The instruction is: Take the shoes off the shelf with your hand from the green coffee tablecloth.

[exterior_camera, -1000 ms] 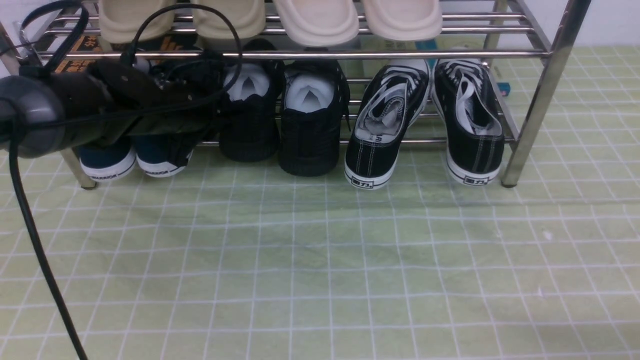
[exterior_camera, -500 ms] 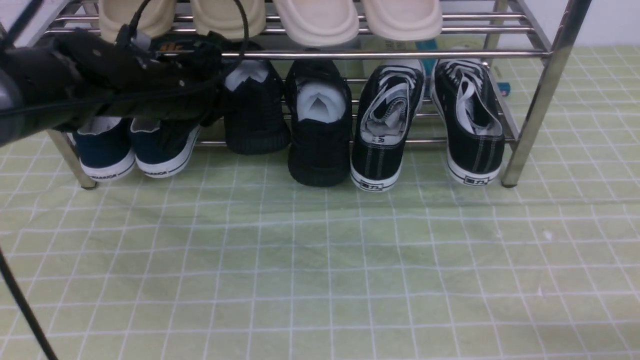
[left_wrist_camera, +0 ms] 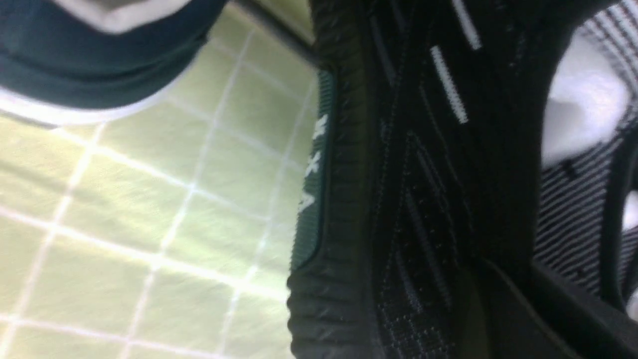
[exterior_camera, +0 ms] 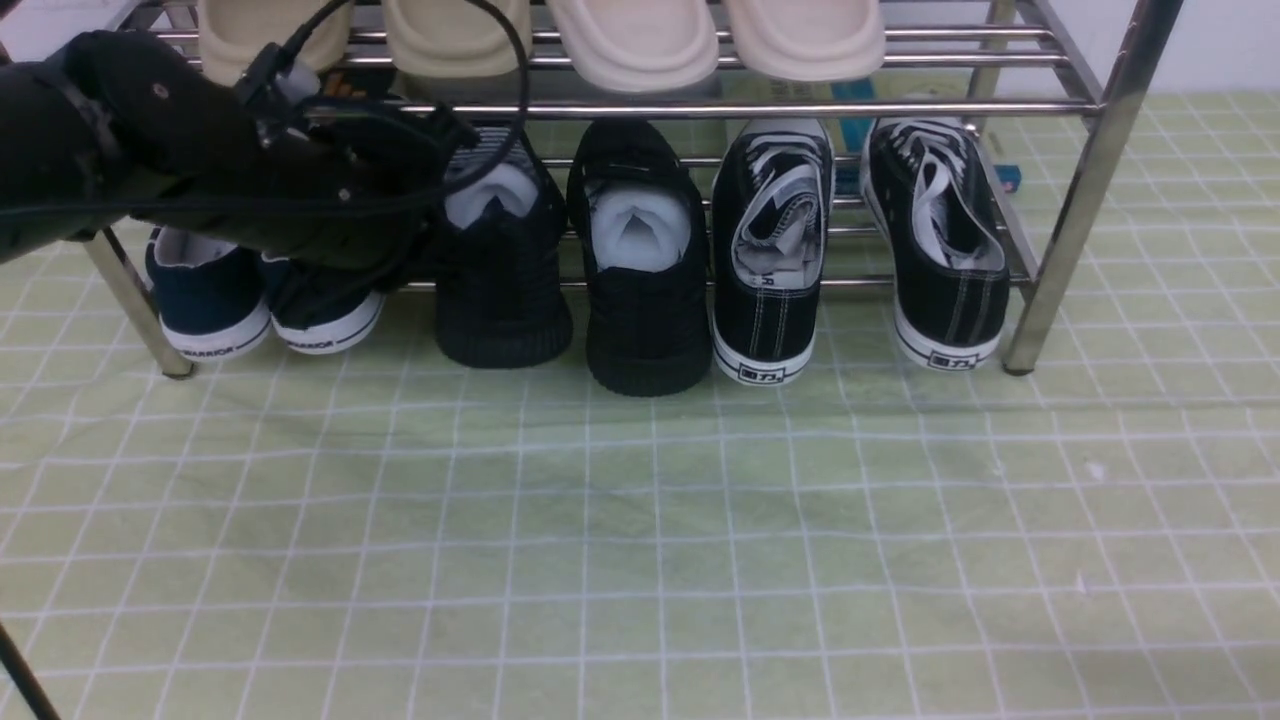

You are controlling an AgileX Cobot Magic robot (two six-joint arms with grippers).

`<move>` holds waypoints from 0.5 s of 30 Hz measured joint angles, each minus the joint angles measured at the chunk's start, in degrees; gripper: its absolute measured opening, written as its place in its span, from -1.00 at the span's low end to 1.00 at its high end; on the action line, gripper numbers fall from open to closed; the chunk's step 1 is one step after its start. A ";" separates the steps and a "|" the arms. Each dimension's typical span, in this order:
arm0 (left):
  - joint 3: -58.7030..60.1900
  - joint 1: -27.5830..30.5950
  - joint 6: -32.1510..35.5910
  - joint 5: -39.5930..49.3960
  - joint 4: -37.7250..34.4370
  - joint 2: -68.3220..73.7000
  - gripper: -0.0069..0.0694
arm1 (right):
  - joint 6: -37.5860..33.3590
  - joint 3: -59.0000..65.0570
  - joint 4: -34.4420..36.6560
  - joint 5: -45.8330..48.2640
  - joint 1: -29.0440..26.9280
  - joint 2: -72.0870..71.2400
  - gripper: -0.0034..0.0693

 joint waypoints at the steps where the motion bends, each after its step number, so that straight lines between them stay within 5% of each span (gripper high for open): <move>1: 0.00 0.00 0.12 0.66 0.75 -0.04 -0.73 | 0.00 0.00 0.00 0.00 0.00 0.00 -0.25; 15: 0.00 0.00 1.29 9.55 4.71 -7.47 -0.73 | 0.00 0.00 0.00 0.00 0.00 0.00 -0.25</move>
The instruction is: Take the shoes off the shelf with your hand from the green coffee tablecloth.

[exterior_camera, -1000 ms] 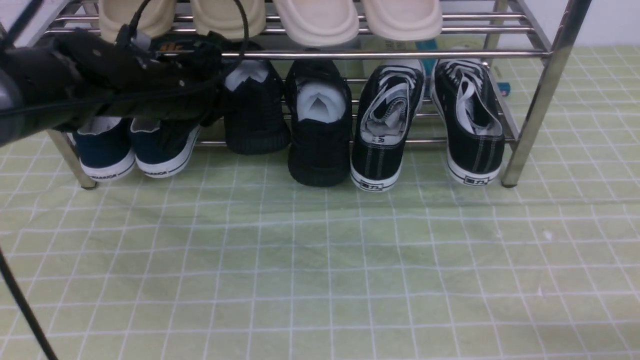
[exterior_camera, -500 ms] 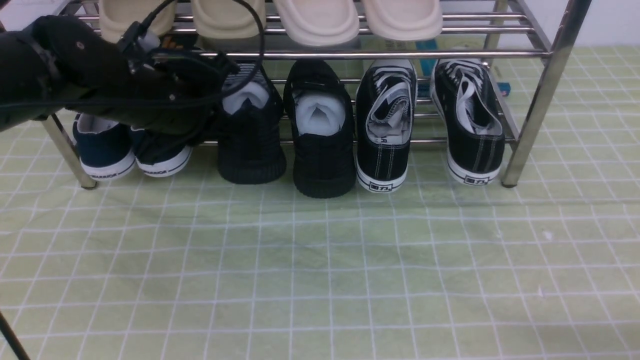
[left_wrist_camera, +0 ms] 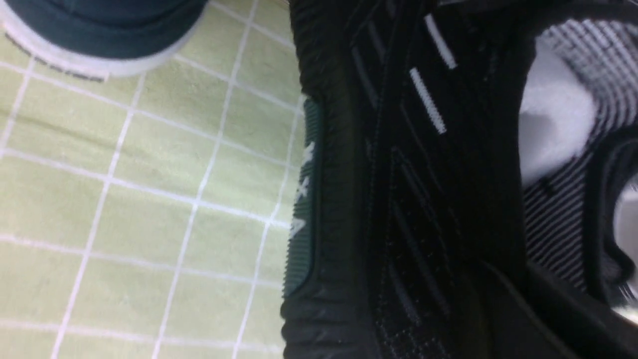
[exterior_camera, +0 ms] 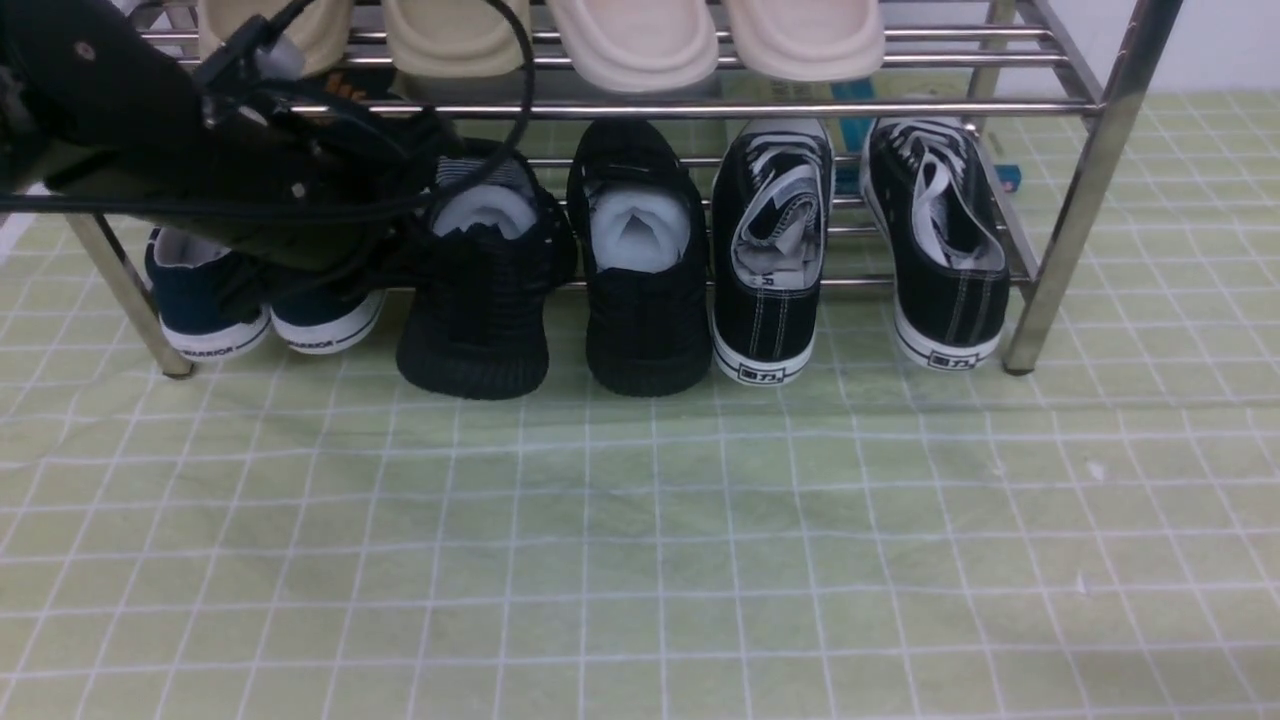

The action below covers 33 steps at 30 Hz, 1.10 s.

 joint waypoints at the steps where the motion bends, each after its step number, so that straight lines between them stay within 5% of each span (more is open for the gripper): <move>1: 0.00 0.00 0.00 0.23 0.06 -0.15 -0.73 | 0.00 0.00 0.00 0.00 0.00 0.00 -0.25; 14: 0.00 -0.06 -2.70 8.75 6.34 -12.47 -0.73 | 0.00 0.00 0.00 0.00 0.00 0.00 -0.25; 22: 1.70 -0.06 -12.39 17.65 20.40 -18.03 -0.73 | 0.00 0.00 0.00 0.00 0.00 0.00 -0.25; 33: 17.35 -0.06 -18.47 8.13 17.36 -20.87 -0.73 | 0.00 0.00 0.00 0.00 0.00 0.00 -0.25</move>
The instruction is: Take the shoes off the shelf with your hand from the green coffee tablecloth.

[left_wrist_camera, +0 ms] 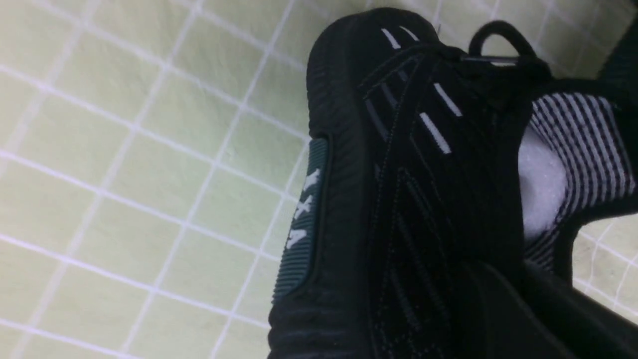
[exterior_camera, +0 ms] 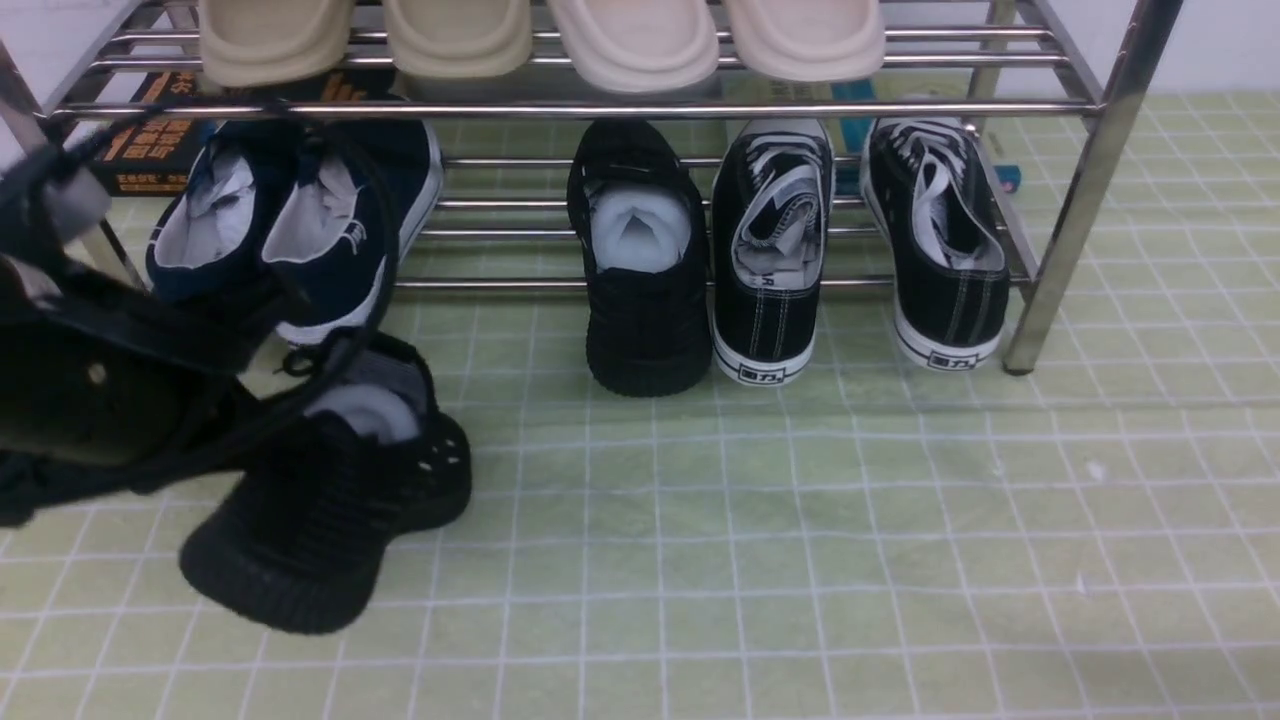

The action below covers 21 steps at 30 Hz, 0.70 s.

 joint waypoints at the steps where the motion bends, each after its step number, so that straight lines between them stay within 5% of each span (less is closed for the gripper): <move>1: 0.85 0.00 -0.12 -0.93 -0.58 0.00 -0.73 | 0.00 0.00 0.00 0.00 0.00 0.00 -0.25; 12: 1.56 0.00 -0.67 -9.78 -8.61 -1.64 -0.72 | 0.00 0.00 0.00 0.00 0.00 0.00 -0.25; 21: 1.56 0.00 -0.61 -7.92 -10.39 2.61 -0.71 | 0.00 0.00 0.00 0.00 0.00 0.00 -0.25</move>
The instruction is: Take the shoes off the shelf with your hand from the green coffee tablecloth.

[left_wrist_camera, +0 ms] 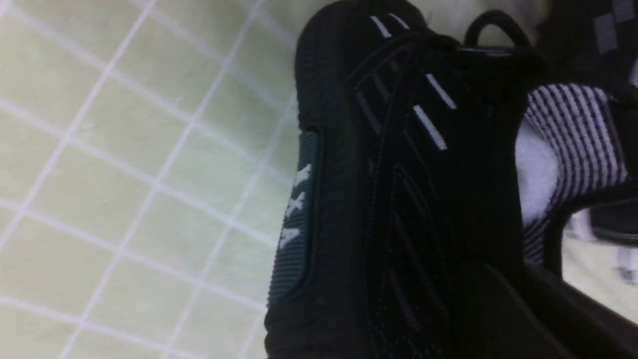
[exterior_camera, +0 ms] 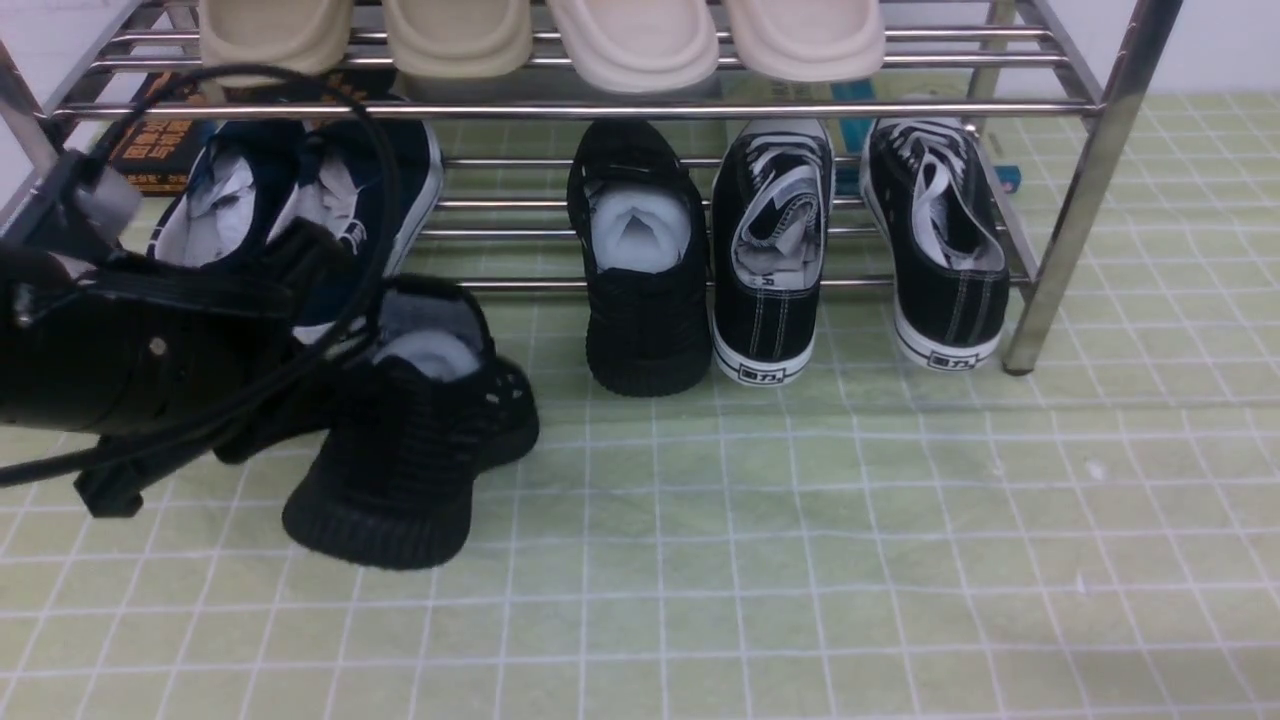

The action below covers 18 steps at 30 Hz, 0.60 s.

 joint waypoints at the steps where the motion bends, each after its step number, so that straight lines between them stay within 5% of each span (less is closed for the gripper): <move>1: 0.02 0.00 0.00 0.40 0.24 0.60 -0.71 | 0.00 0.00 0.00 0.00 0.00 0.00 -0.25; 18: -0.04 -9.54 1.30 5.40 4.94 4.97 -0.61 | 0.00 0.00 0.00 0.00 0.00 0.00 -0.25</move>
